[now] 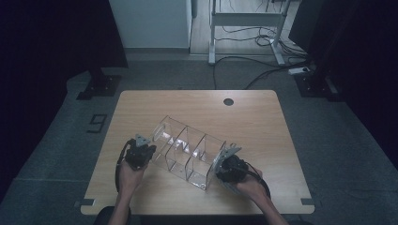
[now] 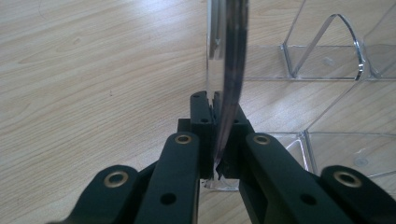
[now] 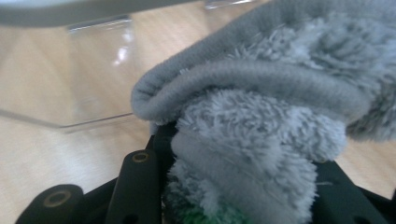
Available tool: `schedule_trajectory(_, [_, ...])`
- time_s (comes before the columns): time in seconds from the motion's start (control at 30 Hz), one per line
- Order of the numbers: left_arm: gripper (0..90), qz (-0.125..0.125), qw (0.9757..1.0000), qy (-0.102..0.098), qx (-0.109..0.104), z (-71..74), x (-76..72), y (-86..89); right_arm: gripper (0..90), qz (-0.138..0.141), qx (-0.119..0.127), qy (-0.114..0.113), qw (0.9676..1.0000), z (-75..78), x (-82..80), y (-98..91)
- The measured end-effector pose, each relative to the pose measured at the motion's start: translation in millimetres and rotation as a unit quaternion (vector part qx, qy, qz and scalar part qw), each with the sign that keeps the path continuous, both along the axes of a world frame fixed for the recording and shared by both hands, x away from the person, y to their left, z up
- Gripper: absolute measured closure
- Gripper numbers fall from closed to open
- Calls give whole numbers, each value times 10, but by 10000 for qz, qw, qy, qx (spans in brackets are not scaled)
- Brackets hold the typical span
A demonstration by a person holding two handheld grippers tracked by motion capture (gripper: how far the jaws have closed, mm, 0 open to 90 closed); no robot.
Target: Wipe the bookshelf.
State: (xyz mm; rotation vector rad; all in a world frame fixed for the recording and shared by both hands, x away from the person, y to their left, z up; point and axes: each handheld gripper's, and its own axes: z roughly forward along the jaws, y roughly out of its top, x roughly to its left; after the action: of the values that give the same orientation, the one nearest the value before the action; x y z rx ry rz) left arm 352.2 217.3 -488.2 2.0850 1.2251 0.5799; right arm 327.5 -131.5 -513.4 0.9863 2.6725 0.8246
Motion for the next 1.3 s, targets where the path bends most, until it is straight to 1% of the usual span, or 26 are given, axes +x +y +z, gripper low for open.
schedule_trajectory(0.2, [872, 8, 10000, -6, 20, 1, -2, -8, 577, 249, 52, 80, 9996, 10, -145, 70])
schedule_trajectory(0.27, [872, 9, 10000, -6, 25, 1, -3, -9, 577, 326, 53, 65, 9994, 12, -192, 94])
schedule_trajectory(0.4, [871, 23, 10000, -6, 30, 2, -4, -12, 576, 385, 51, 73, 9992, 17, -240, 122])
schedule_trajectory(0.43, [870, 38, 10000, 1, 41, 4, -6, -16, 576, 422, 81, 121, 9990, 21, -267, 132])
schedule_trajectory(0.57, [870, 59, 10000, -3, 57, 3, -6, -21, 575, 466, 120, 140, 9987, 25, -303, 148])
schedule_trajectory(0.63, [869, 76, 9999, 23, 78, 7, -4, -28, 574, 516, 143, 173, 9984, 29, -347, 172])
schedule_trajectory(0.73, [868, 97, 9999, 29, 100, 9, -6, -35, 573, 574, 135, 160, 9981, 28, -385, 194])
schedule_trajectory(0.87, [867, 110, 9999, 37, 109, 11, -9, -40, 573, 626, 160, 226, 9977, 33, -438, 221])
schedule_trajectory(1.0, [863, 106, 9999, 26, 104, 8, -8, -34, 574, 679, 111, 185, 9975, 32, -454, 233])
schedule_trajectory(1.1, [860, 65, 10000, 27, 33, 4, -6, -18, 578, 701, 71, 182, 9974, 40, -430, 208])
schedule_trajectory(1.17, [861, 9, 10000, 25, 15, 3, -6, -15, 579, 662, 38, 196, 9976, 52, -409, 174])
schedule_trajectory(1.3, [862, -45, 10000, -14, 15, -4, -6, -22, 581, 481, 36, 118, 9988, 94, -351, 73])
